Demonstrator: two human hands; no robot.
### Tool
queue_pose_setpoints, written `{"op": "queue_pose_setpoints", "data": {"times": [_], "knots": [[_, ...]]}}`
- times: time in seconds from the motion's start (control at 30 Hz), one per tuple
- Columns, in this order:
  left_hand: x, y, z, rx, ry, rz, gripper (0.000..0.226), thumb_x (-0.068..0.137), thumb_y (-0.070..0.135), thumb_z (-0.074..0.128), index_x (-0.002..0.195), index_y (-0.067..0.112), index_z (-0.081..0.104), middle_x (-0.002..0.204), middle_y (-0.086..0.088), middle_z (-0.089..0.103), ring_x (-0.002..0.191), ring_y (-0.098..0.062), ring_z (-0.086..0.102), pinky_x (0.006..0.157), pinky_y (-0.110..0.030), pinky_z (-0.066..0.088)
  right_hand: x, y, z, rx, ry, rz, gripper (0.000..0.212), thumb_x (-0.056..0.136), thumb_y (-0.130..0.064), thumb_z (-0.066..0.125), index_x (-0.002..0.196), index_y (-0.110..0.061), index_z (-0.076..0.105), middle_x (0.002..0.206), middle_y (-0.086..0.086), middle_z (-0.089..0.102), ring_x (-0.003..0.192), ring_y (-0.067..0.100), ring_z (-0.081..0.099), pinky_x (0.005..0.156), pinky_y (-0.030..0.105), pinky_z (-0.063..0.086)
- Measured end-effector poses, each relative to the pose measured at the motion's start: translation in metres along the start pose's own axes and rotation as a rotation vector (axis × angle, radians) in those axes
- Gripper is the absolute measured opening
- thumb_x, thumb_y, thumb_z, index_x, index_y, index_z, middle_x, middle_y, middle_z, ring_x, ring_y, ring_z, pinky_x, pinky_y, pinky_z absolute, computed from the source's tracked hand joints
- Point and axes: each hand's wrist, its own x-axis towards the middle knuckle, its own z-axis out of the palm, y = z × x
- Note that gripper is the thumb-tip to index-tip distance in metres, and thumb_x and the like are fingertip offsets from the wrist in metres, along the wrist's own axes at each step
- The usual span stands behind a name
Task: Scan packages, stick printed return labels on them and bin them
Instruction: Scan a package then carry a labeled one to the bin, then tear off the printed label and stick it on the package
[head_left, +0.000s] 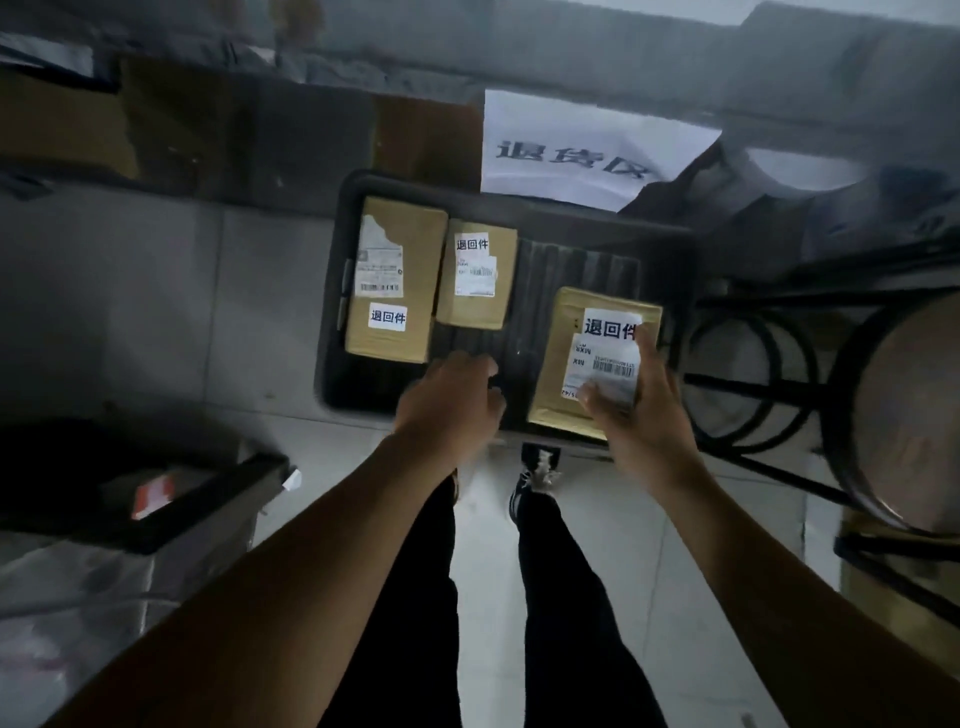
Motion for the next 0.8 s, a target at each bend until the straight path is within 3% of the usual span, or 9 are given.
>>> {"op": "queue_pose_setpoints", "data": {"times": [0.13,0.23,0.33,0.4,0.47,0.5,0.57,0.63,0.8], "knots": [[0.078,-0.011,0.030,-0.405,0.091,-0.024,0.035,0.102,0.034,0.051,0.131,0.017,0.057,0.124,-0.003,0.064,0.102,-0.014,0.061,0.088,-0.029,0.049,0.081,0.032,0.032,-0.007,0.007,-0.047,0.085,0.087,-0.042,0.068,0.154,-0.041,0.014,0.145,-0.002,0.037,0.118,0.005,0.041,0.095,0.027,0.043],[0.130,-0.012,0.058,-0.560,0.076,-0.045,0.046,0.097,0.043,0.056,0.137,0.022,0.051,0.120,0.002,0.065,0.101,-0.011,0.062,0.079,-0.019,0.047,0.130,0.054,0.053,-0.017,-0.005,-0.095,0.085,0.089,-0.041,0.067,0.155,-0.039,0.014,0.147,-0.002,0.034,0.119,0.001,0.035,0.091,0.019,0.036],[0.169,-0.017,0.085,-0.606,0.041,-0.033,0.054,0.091,0.031,0.068,0.141,0.022,0.047,0.097,0.018,0.060,0.082,0.001,0.062,0.060,-0.002,0.040,0.171,0.074,0.070,0.002,-0.005,-0.135,0.084,0.089,-0.039,0.067,0.155,-0.039,0.016,0.148,0.000,0.034,0.123,0.007,0.042,0.097,0.023,0.040],[0.190,-0.023,0.103,-0.567,0.078,-0.008,0.057,0.090,0.020,0.070,0.143,0.020,0.046,0.088,0.025,0.054,0.072,0.008,0.059,0.060,0.000,0.039,0.193,0.088,0.081,0.014,-0.008,-0.145,0.084,0.089,-0.038,0.068,0.155,-0.039,0.015,0.149,0.000,0.031,0.123,0.006,0.042,0.096,0.021,0.040],[0.211,-0.028,0.118,-0.484,0.149,0.025,0.058,0.090,0.019,0.069,0.144,0.018,0.047,0.094,0.018,0.060,0.076,0.006,0.058,0.066,0.001,0.037,0.213,0.099,0.092,0.022,-0.007,-0.155,0.085,0.089,-0.036,0.068,0.155,-0.037,0.015,0.149,0.001,0.030,0.123,0.006,0.042,0.095,0.021,0.039],[0.222,-0.032,0.124,-0.402,0.197,0.036,0.059,0.089,0.022,0.070,0.144,0.019,0.048,0.104,0.008,0.062,0.089,0.001,0.056,0.074,-0.005,0.039,0.223,0.104,0.098,0.032,0.000,-0.161,0.085,0.089,-0.035,0.069,0.155,-0.037,0.015,0.149,0.001,0.030,0.125,0.009,0.044,0.095,0.022,0.040],[0.242,-0.038,0.135,-0.138,0.322,0.040,0.060,0.086,0.029,0.071,0.142,0.022,0.050,0.127,-0.007,0.054,0.119,-0.022,0.045,0.093,-0.028,0.043,0.243,0.110,0.111,0.056,0.016,-0.180,0.085,0.089,-0.032,0.070,0.154,-0.036,0.015,0.148,0.001,0.029,0.125,0.012,0.046,0.095,0.022,0.042],[0.257,-0.044,0.143,0.070,0.441,0.041,0.062,0.081,0.037,0.072,0.138,0.025,0.053,0.138,-0.012,0.044,0.130,-0.032,0.032,0.100,-0.046,0.044,0.260,0.115,0.122,0.064,0.026,-0.201,0.086,0.089,-0.030,0.070,0.155,-0.034,0.015,0.148,0.002,0.029,0.120,0.007,0.043,0.093,0.019,0.041],[0.280,-0.054,0.152,0.343,0.540,0.094,0.065,0.076,0.049,0.075,0.135,0.033,0.053,0.153,-0.013,0.032,0.142,-0.035,0.023,0.107,-0.052,0.034,0.289,0.125,0.139,0.073,0.061,-0.238,0.088,0.088,-0.034,0.072,0.155,-0.032,0.015,0.147,0.001,0.029,0.124,0.008,0.042,0.094,0.022,0.043]]}}
